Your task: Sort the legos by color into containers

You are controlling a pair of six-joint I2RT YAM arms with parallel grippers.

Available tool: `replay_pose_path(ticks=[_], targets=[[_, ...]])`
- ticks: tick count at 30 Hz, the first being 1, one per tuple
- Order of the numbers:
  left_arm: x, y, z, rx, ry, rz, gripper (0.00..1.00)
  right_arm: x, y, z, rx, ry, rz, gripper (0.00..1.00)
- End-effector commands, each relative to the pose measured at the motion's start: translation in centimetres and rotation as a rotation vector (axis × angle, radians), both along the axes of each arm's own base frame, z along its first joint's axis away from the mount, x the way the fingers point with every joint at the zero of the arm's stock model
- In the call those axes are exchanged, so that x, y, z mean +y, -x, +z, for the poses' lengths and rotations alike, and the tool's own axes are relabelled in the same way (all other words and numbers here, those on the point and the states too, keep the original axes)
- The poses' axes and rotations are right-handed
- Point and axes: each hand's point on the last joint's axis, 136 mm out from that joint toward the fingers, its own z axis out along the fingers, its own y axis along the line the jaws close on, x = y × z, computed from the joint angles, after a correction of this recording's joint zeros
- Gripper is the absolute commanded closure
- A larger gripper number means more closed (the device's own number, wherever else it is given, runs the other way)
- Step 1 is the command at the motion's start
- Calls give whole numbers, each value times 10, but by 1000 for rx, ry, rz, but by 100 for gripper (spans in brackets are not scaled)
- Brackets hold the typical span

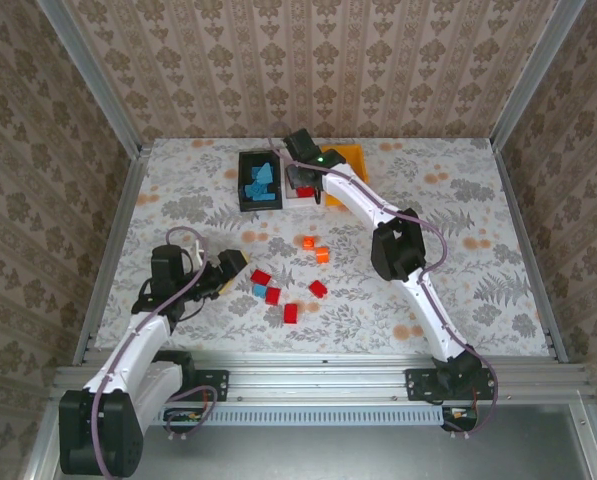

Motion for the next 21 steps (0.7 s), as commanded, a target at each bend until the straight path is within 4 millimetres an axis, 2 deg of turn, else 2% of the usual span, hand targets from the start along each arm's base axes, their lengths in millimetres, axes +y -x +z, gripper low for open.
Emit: replay_pose_path(ticks=[1, 4, 7, 10, 13, 17, 19, 20, 21], targets=[[1, -2, 10, -35, -14, -22, 0, 6, 2, 9, -6, -7, 24, 39], [3, -2, 10, -27, -24, -7, 0, 8, 3, 30, -40, -34, 20, 33], [3, -3, 11, -28, -23, 0, 0, 8, 6, 53, -70, -50, 21, 32], [4, -4, 11, -22, -33, 17, 0, 8, 16, 73, -100, -57, 33, 30], [2, -2, 9, -9, -53, 17, 0, 9, 35, 103, -141, -82, 49, 29], [-10, 4, 4, -9, -103, 1, 0, 8, 77, 130, -193, -103, 83, 29], [-18, 10, 2, -14, -129, -19, 0, 7, 105, 133, -197, -117, 93, 30], [-22, 13, 1, -18, -143, -30, 0, 7, 123, 122, -177, -116, 100, 31], [-25, 17, -1, -20, -160, -39, 0, 8, 142, 120, -170, -132, 107, 31]])
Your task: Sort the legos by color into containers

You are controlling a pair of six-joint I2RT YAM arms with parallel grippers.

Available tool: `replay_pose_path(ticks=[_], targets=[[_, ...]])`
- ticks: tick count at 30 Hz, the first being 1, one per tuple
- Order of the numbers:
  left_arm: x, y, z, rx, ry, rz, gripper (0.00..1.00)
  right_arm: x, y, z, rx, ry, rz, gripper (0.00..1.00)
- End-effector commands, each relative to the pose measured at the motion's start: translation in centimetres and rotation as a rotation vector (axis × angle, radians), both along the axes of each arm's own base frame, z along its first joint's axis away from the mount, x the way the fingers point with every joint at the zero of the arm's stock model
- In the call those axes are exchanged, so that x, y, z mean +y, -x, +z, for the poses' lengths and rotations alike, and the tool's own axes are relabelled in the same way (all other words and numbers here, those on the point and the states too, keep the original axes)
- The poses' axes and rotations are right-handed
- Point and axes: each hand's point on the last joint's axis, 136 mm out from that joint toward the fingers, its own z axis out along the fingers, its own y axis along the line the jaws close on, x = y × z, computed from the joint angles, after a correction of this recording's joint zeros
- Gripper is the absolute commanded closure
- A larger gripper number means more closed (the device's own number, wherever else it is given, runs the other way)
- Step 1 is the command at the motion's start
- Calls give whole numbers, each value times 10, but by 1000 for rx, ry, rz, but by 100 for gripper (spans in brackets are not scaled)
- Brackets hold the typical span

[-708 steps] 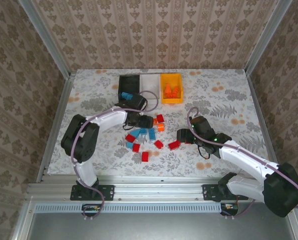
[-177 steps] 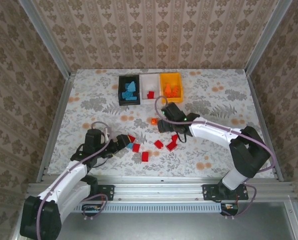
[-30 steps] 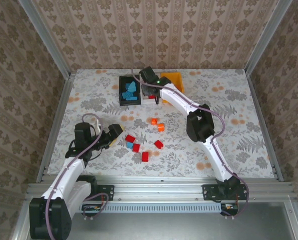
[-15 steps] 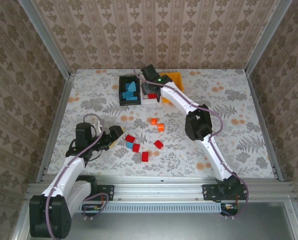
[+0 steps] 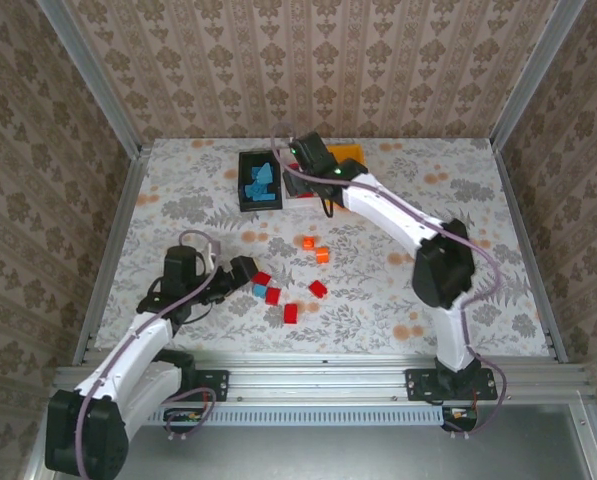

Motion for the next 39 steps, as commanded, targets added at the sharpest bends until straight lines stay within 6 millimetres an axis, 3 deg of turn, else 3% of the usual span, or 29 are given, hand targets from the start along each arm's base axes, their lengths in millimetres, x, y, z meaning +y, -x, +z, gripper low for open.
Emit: replay_pose_path(ticks=[1, 4, 6, 10, 14, 19, 25, 29, 39], targets=[[0, -1, 5, -37, -68, 30, 0, 7, 49, 1, -25, -47, 19, 32], [10, 10, -9, -27, -121, 69, 0, 26, 108, -29, 27, -33, 79, 32], [27, 16, -20, -16, -160, 134, 0, 44, 149, -53, 88, -14, 142, 30], [51, 24, -30, 23, -130, 230, 0, 63, 194, -95, 153, 53, 202, 25], [59, 26, -30, 64, -50, 271, 0, 81, 206, -124, 234, 57, 249, 25], [58, 28, -36, 96, -6, 273, 0, 77, 227, -152, 305, 117, 283, 26], [54, 30, -42, 108, 20, 262, 0, 62, 250, -172, 390, 105, 251, 22], [52, 27, -36, 89, 35, 258, 0, 54, 253, -184, 430, 119, 157, 20], [52, 22, -34, 78, 35, 262, 0, 71, 260, -204, 523, -4, 60, 26]])
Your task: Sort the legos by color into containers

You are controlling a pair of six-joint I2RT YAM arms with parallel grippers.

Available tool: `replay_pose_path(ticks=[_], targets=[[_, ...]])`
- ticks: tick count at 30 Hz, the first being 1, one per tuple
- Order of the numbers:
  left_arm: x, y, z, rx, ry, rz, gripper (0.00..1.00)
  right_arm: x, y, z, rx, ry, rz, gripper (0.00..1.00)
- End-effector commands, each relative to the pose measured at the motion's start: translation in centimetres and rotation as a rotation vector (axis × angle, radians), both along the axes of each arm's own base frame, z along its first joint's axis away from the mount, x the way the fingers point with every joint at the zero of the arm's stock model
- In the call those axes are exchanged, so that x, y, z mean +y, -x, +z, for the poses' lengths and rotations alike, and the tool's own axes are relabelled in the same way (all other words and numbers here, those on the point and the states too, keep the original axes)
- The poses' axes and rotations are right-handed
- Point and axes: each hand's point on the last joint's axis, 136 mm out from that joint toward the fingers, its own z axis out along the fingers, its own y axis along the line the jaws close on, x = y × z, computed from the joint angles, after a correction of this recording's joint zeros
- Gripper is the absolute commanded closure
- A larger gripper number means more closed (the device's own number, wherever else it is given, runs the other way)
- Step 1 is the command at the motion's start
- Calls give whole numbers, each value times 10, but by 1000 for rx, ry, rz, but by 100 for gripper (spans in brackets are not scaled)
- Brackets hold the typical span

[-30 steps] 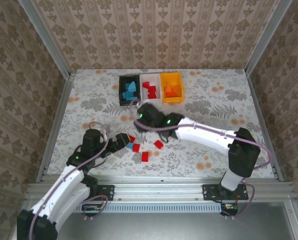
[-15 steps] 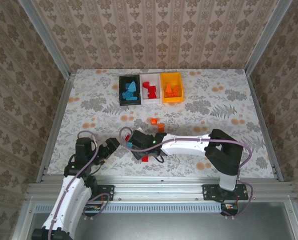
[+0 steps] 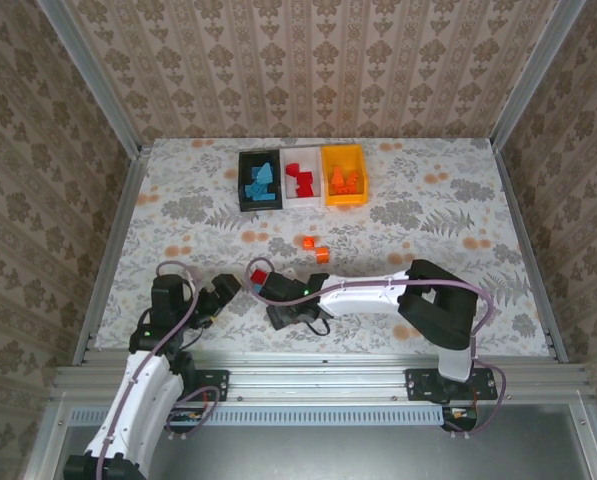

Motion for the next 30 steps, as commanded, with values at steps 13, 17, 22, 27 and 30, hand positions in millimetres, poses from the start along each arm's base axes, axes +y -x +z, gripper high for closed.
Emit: replay_pose_path(ticks=[13, 17, 22, 27, 30], targets=[[-4, -7, 10, -14, 7, -22, 0, 9, -16, 10, -64, 13, -51, 68], [-4, -9, 12, -16, 0, -21, 0, 1, -36, 43, -161, 13, -47, 70], [-7, -12, 13, -22, 22, -24, 0, -22, -94, 82, -267, 5, -82, 70], [-32, -13, 21, -66, 56, -82, 0, -45, -181, 126, -340, -55, -179, 70], [-40, -10, 17, -71, 13, -94, 0, -57, -231, 138, -356, -59, -239, 69]])
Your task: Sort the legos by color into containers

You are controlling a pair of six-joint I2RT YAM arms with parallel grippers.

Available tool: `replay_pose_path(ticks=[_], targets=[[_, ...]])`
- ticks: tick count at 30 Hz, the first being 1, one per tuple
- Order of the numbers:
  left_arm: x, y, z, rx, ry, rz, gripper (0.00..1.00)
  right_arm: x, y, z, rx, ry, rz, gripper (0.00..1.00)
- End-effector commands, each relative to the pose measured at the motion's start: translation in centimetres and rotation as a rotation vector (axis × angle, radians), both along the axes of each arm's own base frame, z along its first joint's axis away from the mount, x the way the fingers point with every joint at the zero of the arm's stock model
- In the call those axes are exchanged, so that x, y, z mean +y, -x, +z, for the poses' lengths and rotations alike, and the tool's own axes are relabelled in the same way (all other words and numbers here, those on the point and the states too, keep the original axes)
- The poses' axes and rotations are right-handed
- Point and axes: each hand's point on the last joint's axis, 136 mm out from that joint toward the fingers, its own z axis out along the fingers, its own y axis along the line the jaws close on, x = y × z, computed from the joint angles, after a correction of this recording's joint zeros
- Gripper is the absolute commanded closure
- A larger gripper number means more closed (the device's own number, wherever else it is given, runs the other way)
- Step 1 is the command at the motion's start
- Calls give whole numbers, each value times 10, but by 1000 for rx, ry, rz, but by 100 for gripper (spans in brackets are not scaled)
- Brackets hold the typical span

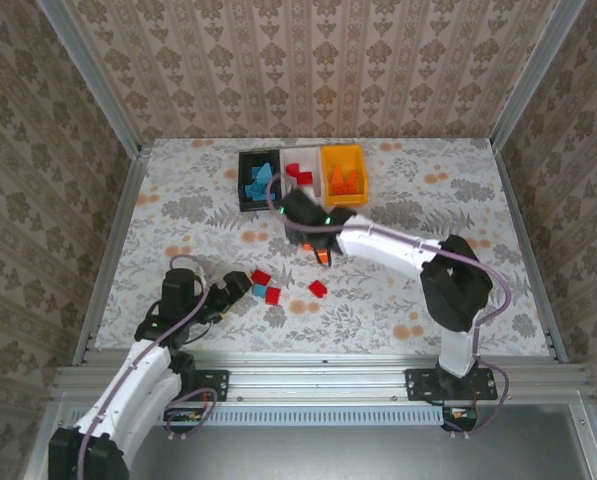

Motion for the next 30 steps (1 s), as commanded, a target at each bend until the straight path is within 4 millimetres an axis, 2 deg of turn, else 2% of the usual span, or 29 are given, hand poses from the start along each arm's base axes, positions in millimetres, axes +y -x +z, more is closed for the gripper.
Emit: replay_pose_path(ticks=[1, 3, 6, 11, 15, 24, 26, 29, 30], targets=[[-6, -8, 10, -53, -5, 25, 0, -13, -49, 10, -24, 31, -24, 69], [-8, -7, 11, -59, -5, 19, 0, -17, -77, 10, -32, 20, -41, 69], [-8, -6, 10, -58, -16, 9, 0, -24, -104, 2, -4, 24, -56, 68], [-5, -5, 13, -70, -72, -16, 0, -13, -135, -7, 11, 69, -15, 68], [-6, -8, 15, -69, -82, -35, 0, -18, -155, -31, 35, 120, -24, 68], [-9, -8, 9, -27, -92, -66, 0, -20, -179, -50, 7, 103, -44, 63], [-9, -8, 10, -27, -95, -65, 0, -16, -181, -53, 9, 88, -23, 59], [-9, -11, 12, -33, -94, -59, 0, -12, -182, -47, -2, 79, -9, 41], [-9, -12, 13, -37, -92, -58, 0, -11, -182, -42, -10, 73, -5, 39]])
